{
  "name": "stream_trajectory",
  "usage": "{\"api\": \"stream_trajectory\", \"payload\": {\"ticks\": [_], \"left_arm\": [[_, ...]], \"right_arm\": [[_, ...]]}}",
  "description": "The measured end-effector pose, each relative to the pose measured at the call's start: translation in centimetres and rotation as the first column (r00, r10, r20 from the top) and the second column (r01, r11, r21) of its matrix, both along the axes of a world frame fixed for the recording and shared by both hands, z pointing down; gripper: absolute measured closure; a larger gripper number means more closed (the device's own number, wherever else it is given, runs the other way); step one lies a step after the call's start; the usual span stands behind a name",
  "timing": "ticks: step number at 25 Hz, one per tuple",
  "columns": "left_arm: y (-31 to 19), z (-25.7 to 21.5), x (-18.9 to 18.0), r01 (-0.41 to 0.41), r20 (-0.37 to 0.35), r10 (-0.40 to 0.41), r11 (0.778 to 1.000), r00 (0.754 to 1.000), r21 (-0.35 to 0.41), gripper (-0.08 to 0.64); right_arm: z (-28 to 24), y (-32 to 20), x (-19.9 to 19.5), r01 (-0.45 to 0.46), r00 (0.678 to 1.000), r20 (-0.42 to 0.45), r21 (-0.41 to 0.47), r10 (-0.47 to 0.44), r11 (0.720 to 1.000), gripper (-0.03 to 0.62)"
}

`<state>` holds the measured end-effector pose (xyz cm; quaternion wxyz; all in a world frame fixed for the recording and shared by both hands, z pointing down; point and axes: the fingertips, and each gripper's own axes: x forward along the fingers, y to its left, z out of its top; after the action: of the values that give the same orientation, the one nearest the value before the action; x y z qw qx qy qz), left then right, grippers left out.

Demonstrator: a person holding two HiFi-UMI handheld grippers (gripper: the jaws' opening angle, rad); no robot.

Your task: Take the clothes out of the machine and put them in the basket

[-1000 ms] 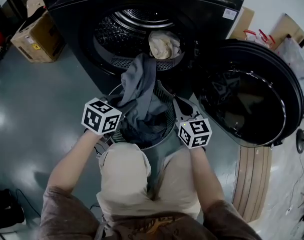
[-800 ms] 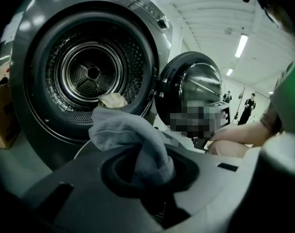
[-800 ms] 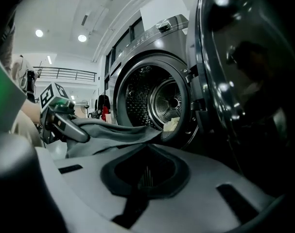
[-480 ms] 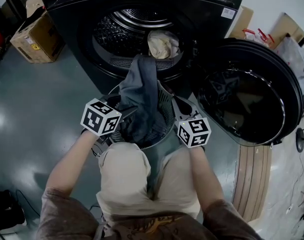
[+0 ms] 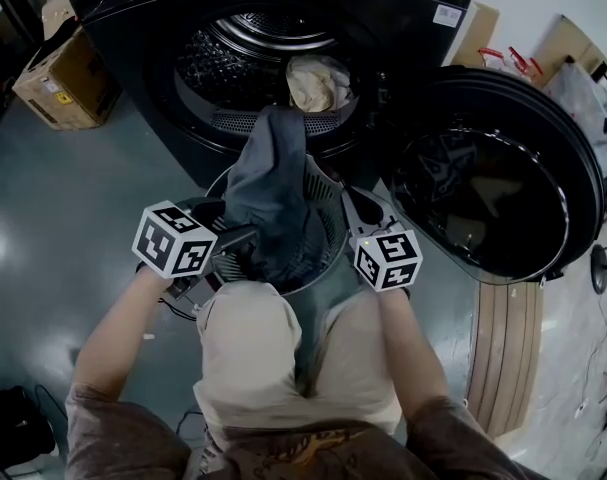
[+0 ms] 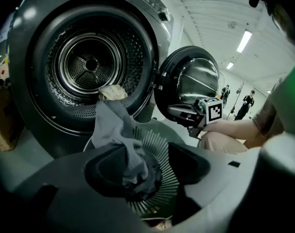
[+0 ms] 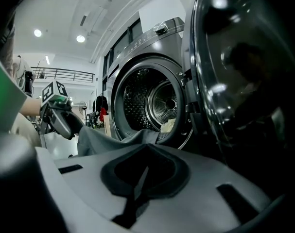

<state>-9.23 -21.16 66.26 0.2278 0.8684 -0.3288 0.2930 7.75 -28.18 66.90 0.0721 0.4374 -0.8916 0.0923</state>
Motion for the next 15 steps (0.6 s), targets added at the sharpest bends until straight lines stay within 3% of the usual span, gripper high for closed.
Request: {"api": "stream_trajectory", "payload": {"ticks": [8, 15], "left_arm": [[3.2, -0.3, -2.7, 0.040, -0.030, -0.042, 0.997, 0.999, -0.061, 0.284], [6.2, 1.1, -4.1, 0.008, -0.003, -0.009, 0.987, 1.000, -0.161, 0.279]], "right_arm": [[-0.1, 0.2, -0.5, 0.011, 1.000, -0.005, 0.003, -0.011, 1.000, 0.594], [-0.3, 0.3, -0.5, 0.008, 1.000, 0.000, 0.007, -0.008, 1.000, 0.594]]}}
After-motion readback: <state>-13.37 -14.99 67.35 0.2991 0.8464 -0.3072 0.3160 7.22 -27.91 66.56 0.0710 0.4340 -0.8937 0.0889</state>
